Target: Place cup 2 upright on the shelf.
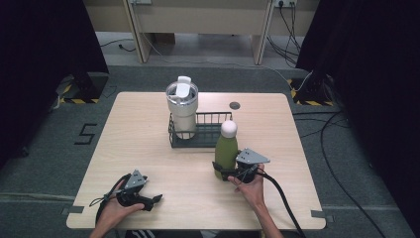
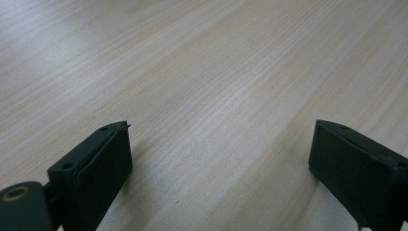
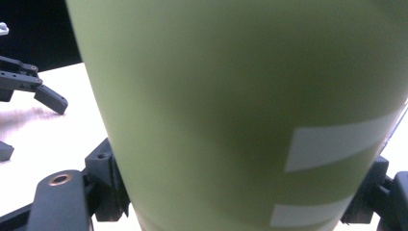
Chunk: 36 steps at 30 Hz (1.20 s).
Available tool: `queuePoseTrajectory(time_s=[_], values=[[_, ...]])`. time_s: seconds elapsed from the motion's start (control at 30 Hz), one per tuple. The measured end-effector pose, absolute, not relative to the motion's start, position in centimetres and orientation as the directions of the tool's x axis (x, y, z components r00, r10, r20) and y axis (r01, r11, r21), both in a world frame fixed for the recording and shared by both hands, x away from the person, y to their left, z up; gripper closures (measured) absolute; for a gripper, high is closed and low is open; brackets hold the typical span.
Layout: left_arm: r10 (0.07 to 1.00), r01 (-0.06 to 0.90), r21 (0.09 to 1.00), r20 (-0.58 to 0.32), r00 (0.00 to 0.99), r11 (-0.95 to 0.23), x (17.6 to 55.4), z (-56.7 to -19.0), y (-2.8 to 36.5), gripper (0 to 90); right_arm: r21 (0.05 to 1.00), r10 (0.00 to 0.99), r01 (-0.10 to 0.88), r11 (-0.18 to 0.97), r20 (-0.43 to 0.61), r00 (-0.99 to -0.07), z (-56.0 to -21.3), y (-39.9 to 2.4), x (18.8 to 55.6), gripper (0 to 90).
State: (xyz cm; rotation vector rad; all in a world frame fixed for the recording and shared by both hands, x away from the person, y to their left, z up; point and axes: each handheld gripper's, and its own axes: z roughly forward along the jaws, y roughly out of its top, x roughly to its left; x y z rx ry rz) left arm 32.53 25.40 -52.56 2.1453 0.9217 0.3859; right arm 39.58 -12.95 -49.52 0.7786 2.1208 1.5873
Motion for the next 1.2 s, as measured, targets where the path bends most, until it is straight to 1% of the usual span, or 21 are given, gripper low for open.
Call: queuePoseTrajectory(time_s=[0.27,0.3,0.33,0.37,0.43,0.63,1.2], values=[[0.720,0.493,0.742,-0.020,0.694,-0.455,32.6,-52.6,25.4,6.6,0.955,0.650,0.178,0.237,-0.020,-0.760,-49.2,-12.8,39.3,20.7],[0.719,0.492,0.741,-0.019,0.695,-0.456,32.6,-52.6,25.4,6.6,0.957,0.650,0.176,0.230,-0.016,-0.760,-49.1,-12.9,39.3,20.7],[0.719,0.492,0.741,-0.019,0.695,-0.456,32.6,-52.6,25.4,6.6,0.960,0.647,0.183,0.214,0.001,-0.763,-49.0,-12.9,39.3,20.8],[0.719,0.493,0.741,-0.019,0.695,-0.456,32.6,-52.6,25.4,6.6,0.962,0.642,0.204,0.182,0.041,-0.765,-48.9,-13.0,39.3,20.8],[0.719,0.493,0.741,-0.019,0.695,-0.457,32.6,-52.6,25.4,6.6,0.966,0.640,0.207,0.156,0.061,-0.766,-48.6,-13.2,39.4,20.8],[0.719,0.492,0.741,-0.019,0.695,-0.456,32.6,-52.6,25.4,6.6,0.971,0.663,0.183,0.153,0.037,-0.748,-47.2,-13.9,39.6,20.9],[0.719,0.492,0.741,-0.019,0.695,-0.456,32.6,-52.6,25.4,6.6,0.970,0.692,0.177,0.165,0.014,-0.722,-44.2,-14.1,40.6,20.9]])
